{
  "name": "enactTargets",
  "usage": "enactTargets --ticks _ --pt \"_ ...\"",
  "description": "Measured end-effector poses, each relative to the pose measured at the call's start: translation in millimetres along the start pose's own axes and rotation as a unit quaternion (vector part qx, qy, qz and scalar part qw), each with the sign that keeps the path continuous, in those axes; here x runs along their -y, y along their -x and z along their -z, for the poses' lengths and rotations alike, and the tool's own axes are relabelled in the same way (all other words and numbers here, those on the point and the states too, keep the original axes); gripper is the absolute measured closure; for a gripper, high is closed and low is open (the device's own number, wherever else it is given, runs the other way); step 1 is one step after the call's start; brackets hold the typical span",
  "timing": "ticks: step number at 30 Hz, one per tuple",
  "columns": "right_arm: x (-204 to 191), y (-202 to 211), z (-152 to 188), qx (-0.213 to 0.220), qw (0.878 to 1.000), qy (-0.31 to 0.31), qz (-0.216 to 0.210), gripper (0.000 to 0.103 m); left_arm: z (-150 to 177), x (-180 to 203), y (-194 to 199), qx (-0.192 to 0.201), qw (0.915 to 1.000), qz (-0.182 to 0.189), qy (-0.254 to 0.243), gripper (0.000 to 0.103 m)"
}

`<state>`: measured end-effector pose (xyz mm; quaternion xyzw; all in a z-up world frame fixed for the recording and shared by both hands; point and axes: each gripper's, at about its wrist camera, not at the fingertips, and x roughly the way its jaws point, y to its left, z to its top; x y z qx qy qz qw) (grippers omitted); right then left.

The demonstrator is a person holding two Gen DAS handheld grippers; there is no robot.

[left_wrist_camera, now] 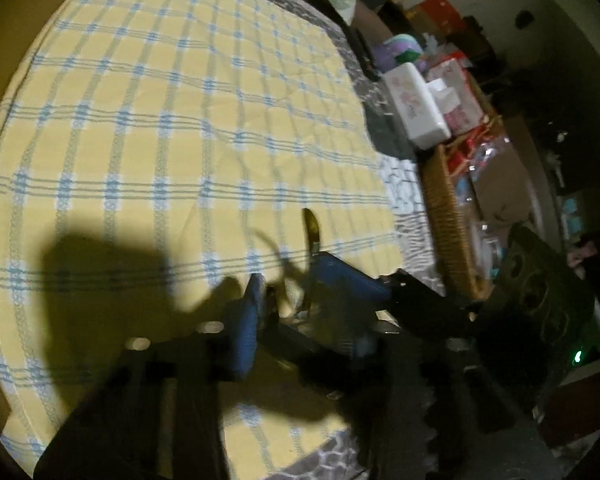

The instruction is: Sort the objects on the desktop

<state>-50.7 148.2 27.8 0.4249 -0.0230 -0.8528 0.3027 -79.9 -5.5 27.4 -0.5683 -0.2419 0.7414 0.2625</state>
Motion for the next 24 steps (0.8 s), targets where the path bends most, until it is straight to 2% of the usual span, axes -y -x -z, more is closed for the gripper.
enactTargets --ticks 3,7,15,20,24 --pt "-9 4 -8 0.007 1.000 0.006 0.001 0.044 -5 -4 19 0.014 0.9996 0.021 0.016 0.078" --pt "-29 11 -27 0.020 1.000 0.022 -0.003 0.044 -14 -2 51 0.034 0.9991 0.021 0.014 0.080" --pt "-106 18 -95 0.045 0.995 0.084 -0.018 0.044 -42 -12 159 0.099 0.9949 0.019 0.004 0.080" --pt "-171 -7 -143 0.046 0.990 0.130 -0.034 0.044 -62 -47 228 0.139 0.9903 -0.001 0.012 0.080" --pt "-208 -49 -175 0.041 0.991 0.112 -0.065 0.044 -89 -87 268 0.144 0.9890 -0.023 0.024 0.080"
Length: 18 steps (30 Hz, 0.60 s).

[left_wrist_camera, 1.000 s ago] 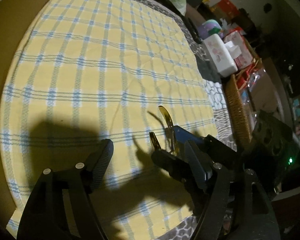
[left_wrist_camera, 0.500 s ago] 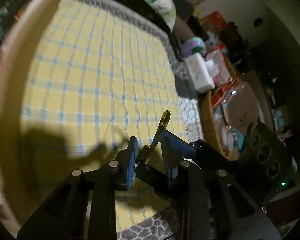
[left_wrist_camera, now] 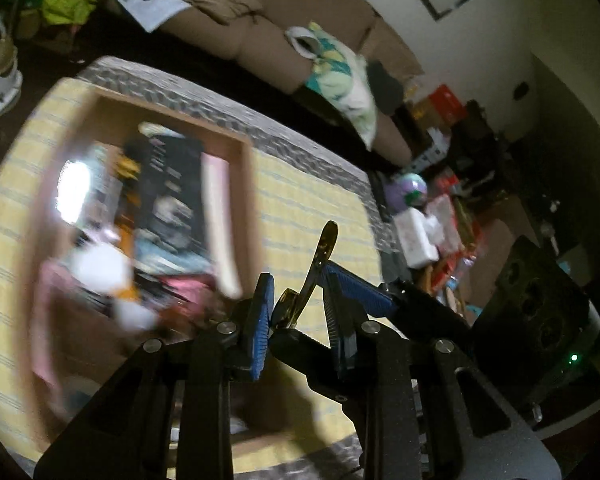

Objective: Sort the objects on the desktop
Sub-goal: 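Carry the nippers into the box and open the left tool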

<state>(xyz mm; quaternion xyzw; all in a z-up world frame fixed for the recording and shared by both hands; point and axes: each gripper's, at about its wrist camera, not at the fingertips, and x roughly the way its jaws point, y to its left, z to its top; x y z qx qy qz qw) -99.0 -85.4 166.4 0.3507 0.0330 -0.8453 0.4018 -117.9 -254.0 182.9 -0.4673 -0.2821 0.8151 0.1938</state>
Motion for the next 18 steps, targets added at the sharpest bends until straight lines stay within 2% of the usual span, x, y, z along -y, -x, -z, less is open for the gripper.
enactTargets --ticks 4,8,12,15,17,18 --pt "-9 -47 -24 0.006 0.998 -0.051 -0.038 0.044 -32 -38 17 -0.002 0.9996 -0.027 0.003 0.080" --pt "-10 -94 -41 -0.004 0.993 -0.100 -0.061 0.044 -61 -74 16 -0.013 0.9980 -0.061 0.008 0.080" --pt "4 -139 -54 -0.024 0.982 -0.169 -0.079 0.044 -84 -106 0 -0.020 0.9956 -0.090 0.018 0.079" --pt "16 -170 -55 -0.046 0.973 -0.215 -0.071 0.044 -94 -122 -19 -0.031 0.9923 -0.118 0.023 0.077" --pt "23 -185 -53 -0.075 0.970 -0.230 -0.033 0.044 -96 -124 -28 -0.027 0.9912 -0.127 0.025 0.067" --pt "27 -192 -52 -0.086 0.967 -0.237 -0.017 0.045 -97 -124 -30 -0.020 0.9917 -0.125 0.025 0.055"
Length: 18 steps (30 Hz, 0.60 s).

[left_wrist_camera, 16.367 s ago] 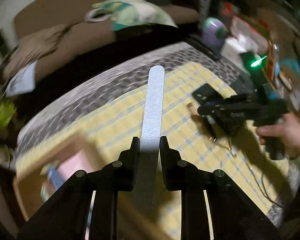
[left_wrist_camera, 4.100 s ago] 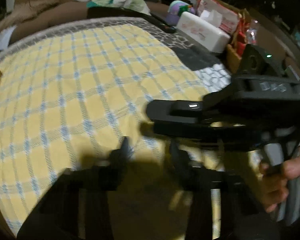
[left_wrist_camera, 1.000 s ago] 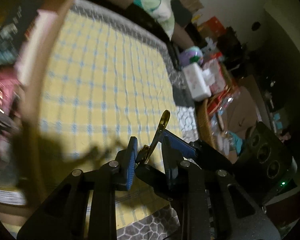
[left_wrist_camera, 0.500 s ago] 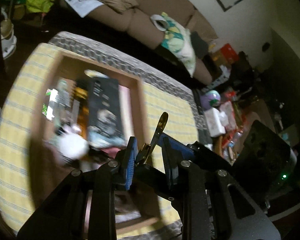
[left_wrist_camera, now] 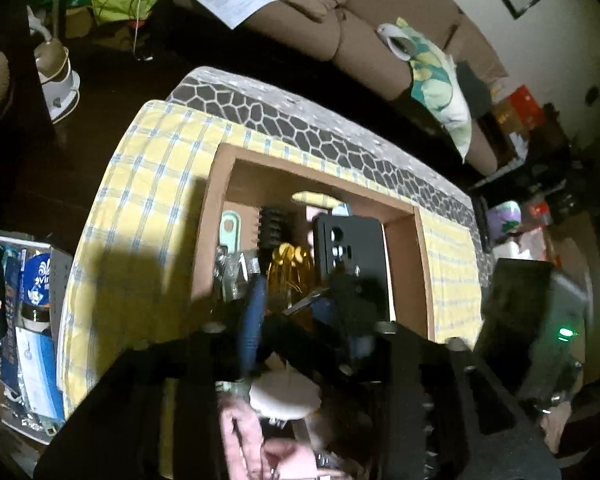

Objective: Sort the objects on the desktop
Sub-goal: 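Carry the nippers into the box and open the left tool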

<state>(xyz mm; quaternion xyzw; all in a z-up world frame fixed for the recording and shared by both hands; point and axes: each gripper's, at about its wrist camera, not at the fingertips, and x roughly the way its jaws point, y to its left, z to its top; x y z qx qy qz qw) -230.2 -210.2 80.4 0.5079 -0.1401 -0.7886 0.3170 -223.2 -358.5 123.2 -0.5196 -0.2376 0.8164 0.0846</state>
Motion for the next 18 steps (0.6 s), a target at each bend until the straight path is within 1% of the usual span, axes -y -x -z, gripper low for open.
enactTargets --ticks 1,2,3,5,7,9,10,11,12,14,15,16,18 --pt "4 -3 -2 -0.001 1.000 -0.007 0.008 0.044 0 -1 1 0.005 1.0000 0.001 0.001 0.048" --pt "6 -3 -3 0.000 1.000 -0.012 0.013 0.043 1 -1 1 0.010 1.0000 -0.001 0.000 0.046" --pt "9 0 -3 0.003 1.000 -0.012 0.015 0.036 3 0 2 0.013 0.9999 -0.001 -0.001 0.043" --pt "8 8 -4 0.009 1.000 0.001 0.017 0.030 6 1 4 0.014 0.9999 -0.003 -0.004 0.042" --pt "6 18 -5 0.014 0.999 0.018 0.028 0.029 10 2 9 0.019 0.9998 -0.002 0.000 0.037" --pt "5 28 -5 0.018 0.998 0.033 0.041 0.026 15 3 15 0.021 0.9998 -0.004 0.004 0.037" --pt "6 36 -3 0.021 0.998 0.036 0.042 0.024 17 4 18 0.021 0.9997 -0.006 0.005 0.034" --pt "6 46 0 0.026 0.998 0.037 0.046 0.019 20 6 21 0.021 0.9997 -0.008 0.005 0.031" --pt "8 51 3 0.027 0.998 0.039 0.050 0.015 24 8 26 0.024 0.9997 -0.009 0.004 0.024" --pt "11 65 9 0.030 0.997 0.043 0.063 0.009 32 14 36 0.030 0.9994 -0.014 -0.004 0.016" --pt "13 69 12 0.030 0.996 0.044 0.066 0.004 38 17 41 0.032 0.9992 -0.020 -0.010 0.007" --pt "14 76 16 0.031 0.996 0.045 0.067 0.000 43 21 46 0.033 0.9990 -0.025 -0.017 0.000" --pt "19 93 26 0.034 0.995 0.045 0.076 0.000 58 28 56 0.036 0.9984 -0.031 -0.031 0.000"
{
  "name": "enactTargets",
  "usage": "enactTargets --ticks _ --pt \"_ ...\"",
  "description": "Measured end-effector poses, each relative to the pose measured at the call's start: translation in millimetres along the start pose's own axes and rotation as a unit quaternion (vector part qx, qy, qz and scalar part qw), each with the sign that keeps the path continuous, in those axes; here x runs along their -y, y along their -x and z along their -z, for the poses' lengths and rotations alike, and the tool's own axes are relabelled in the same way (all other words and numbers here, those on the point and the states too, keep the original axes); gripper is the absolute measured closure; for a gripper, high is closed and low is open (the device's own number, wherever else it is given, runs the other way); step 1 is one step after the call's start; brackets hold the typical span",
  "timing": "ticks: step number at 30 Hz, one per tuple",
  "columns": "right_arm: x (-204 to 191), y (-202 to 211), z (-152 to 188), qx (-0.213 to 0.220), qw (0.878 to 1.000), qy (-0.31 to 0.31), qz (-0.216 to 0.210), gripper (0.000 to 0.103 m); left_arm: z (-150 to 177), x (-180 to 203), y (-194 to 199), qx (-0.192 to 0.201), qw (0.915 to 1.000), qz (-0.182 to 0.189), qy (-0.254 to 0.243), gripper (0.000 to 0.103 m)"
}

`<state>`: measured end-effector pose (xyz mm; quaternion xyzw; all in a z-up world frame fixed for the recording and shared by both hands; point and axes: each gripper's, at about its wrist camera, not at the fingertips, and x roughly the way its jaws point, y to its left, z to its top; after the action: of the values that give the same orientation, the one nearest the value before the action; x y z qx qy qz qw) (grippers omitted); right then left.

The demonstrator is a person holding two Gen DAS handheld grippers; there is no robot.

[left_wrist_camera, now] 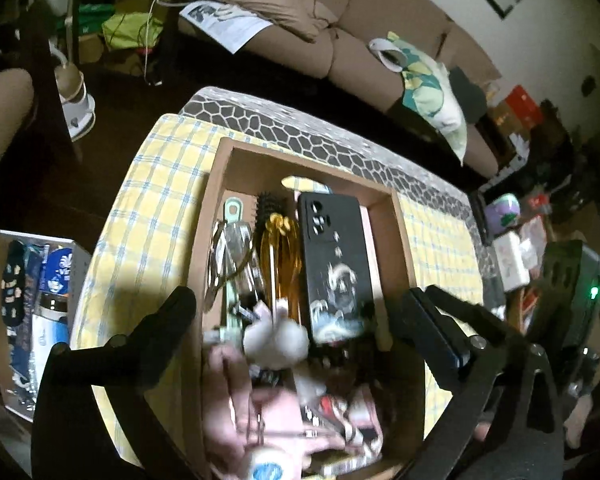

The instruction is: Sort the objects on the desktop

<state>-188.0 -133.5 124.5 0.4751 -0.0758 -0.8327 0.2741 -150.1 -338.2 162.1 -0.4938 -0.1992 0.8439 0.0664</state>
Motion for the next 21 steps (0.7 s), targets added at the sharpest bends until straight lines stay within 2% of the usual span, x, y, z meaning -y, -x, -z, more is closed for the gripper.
enactTargets --ticks 5,12,17,21 --pt "20 38 31 -0.006 0.999 -0.004 0.034 0.000 35 14 22 0.005 0.9995 -0.022 -0.023 0.000" --pt "45 94 94 0.011 0.997 0.000 0.073 0.000 108 43 49 0.027 0.9978 -0.033 -0.052 0.000" --pt "58 123 140 0.038 0.992 0.006 0.118 0.000 158 66 50 0.040 0.9944 -0.054 -0.081 0.000" --pt "67 134 176 0.051 0.988 0.004 0.144 0.000 198 78 42 0.057 0.9894 -0.090 -0.099 0.000"
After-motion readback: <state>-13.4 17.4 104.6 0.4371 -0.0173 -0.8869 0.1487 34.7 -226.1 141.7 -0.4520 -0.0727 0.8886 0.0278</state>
